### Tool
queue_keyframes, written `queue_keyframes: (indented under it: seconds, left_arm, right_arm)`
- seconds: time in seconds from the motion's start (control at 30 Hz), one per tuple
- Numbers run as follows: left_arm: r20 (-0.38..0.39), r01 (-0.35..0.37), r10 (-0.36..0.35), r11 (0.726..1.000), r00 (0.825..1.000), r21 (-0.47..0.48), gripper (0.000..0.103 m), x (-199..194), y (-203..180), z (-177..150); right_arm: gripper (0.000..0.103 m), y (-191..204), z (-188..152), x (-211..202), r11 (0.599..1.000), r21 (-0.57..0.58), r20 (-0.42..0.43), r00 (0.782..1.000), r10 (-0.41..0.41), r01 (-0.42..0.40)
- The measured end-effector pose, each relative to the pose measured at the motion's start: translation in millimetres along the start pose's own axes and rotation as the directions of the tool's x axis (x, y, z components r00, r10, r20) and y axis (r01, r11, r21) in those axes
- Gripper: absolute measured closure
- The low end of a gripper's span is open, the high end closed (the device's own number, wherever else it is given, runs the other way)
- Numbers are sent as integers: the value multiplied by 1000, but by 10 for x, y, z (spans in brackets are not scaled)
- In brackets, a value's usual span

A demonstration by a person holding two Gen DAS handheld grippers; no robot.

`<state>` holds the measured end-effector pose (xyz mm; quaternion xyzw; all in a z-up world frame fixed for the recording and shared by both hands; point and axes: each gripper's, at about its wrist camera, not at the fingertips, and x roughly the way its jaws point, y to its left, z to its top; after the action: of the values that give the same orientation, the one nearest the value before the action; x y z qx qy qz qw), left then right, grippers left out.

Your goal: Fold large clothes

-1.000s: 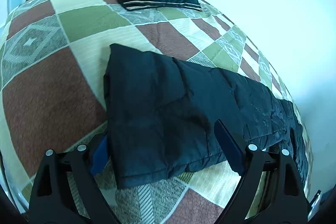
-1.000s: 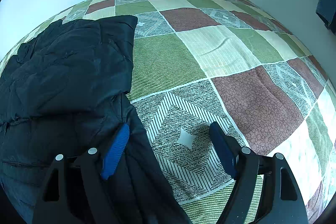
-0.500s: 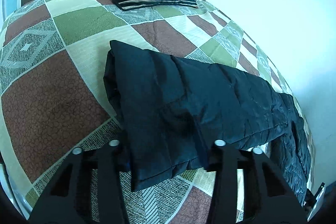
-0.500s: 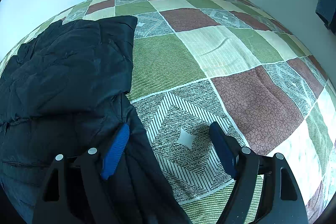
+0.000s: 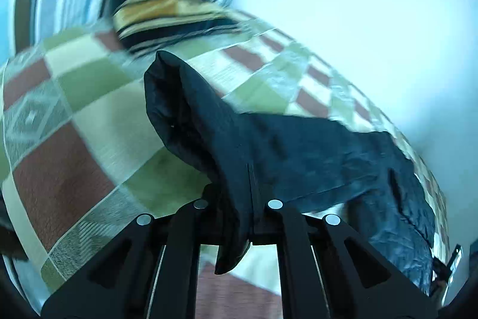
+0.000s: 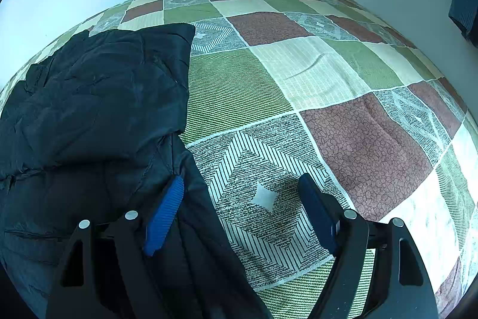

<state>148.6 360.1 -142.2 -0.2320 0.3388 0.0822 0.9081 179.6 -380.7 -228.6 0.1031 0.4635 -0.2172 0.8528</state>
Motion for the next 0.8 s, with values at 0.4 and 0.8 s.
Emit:
queue_keyframes:
  seconds: [0.4, 0.8]
  left_arm:
    - [-30, 227, -228, 935, 973, 274, 96, 62, -1973, -24]
    - [-251, 394, -312, 812, 917, 431, 96, 801, -3725, -873]
  right_arm:
    - [25, -16, 6, -2, 1000, 4, 1, 1000, 5, -5]
    - [25, -17, 8, -6, 1000, 9, 3, 1000, 10, -10]
